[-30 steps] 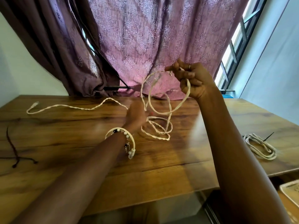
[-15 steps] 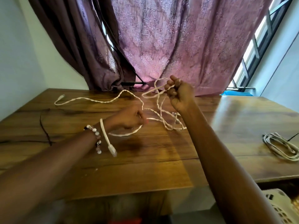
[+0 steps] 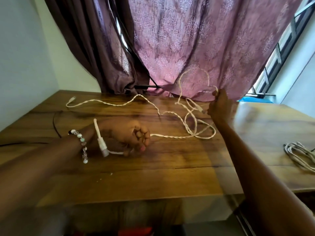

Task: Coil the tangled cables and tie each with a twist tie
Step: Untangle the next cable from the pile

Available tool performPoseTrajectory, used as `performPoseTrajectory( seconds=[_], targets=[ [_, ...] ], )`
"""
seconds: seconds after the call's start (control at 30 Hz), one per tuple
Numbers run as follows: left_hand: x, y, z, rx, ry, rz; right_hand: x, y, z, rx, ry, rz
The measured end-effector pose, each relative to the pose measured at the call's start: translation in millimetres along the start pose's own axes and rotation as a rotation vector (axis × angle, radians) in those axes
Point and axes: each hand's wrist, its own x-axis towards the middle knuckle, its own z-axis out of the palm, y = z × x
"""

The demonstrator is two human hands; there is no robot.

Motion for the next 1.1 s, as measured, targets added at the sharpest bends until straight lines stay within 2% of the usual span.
performPoseTrajectory(
  seconds=[0.07, 0.17, 0.27, 0.33, 0.4, 0.43, 0.53, 0.6, 0.7, 0.8, 0.93, 1.0, 1.07, 1.1],
  targets=[
    [2.6, 1.5, -4.3, -0.016, -0.072, -0.029, -2.3, -4.5, -7.7, -0.112, 0.059, -0.084],
    [12.9, 7.1, -9.9, 0.072, -0.156, -0.111, -9.3, -33.3, -5.7, 0.166, 0.096, -0.306],
    [20.4, 20.9, -15.7, 0.154, -0.351, -0.274, -18.6, -66.3, 6.3, 0.404, 0.009, -0.418],
    [22.5, 31.1, -19.4, 0.184, -0.408, -0.397, -27.6, -87.5, 8.5, 0.467, -0.155, -0.443],
    [25.5, 36.2, -20.1, 0.240, -0.387, -0.488, -34.7, -96.7, 21.1, 0.443, -0.458, -0.418],
    [26.6, 37.3, -18.4, 0.304, -0.352, -0.510, -38.0, -97.6, 29.8, 0.330, -0.577, -0.407],
    [31.5, 37.5, -8.4, 0.585, -0.248, -0.525, -47.5, -81.0, 59.9, -0.058, -0.706, -0.448],
    [33.6, 33.3, -2.7, 0.811, -0.109, -0.420, -54.6, -66.5, 70.8, -0.074, -0.751, -0.348],
    [35.5, 25.1, -1.4, 1.126, 0.085, -0.230, -51.1, -31.3, 74.7, -0.043, -0.671, -0.170],
    [43.3, 1.8, -9.8, 1.236, 0.186, -0.144, -33.0, 21.2, 88.8, -0.241, -0.630, -0.077],
    [54.8, -13.3, -17.7, 0.961, 0.268, 0.036, -28.2, 3.7, 58.6, -0.306, -0.478, 0.047],
    [59.0, -14.4, -19.6, 0.775, 0.239, 0.052, -20.4, -9.6, 46.7, -0.238, -0.307, 0.107],
    [61.9, -18.0, -21.8, 0.530, 0.246, 0.087, -14.1, -26.9, 37.9, -0.085, -0.038, 0.010],
    [60.3, -17.9, -23.3, 0.433, 0.255, 0.103, -13.3, -36.9, 34.0, 0.038, 0.020, -0.098]
  ],
)
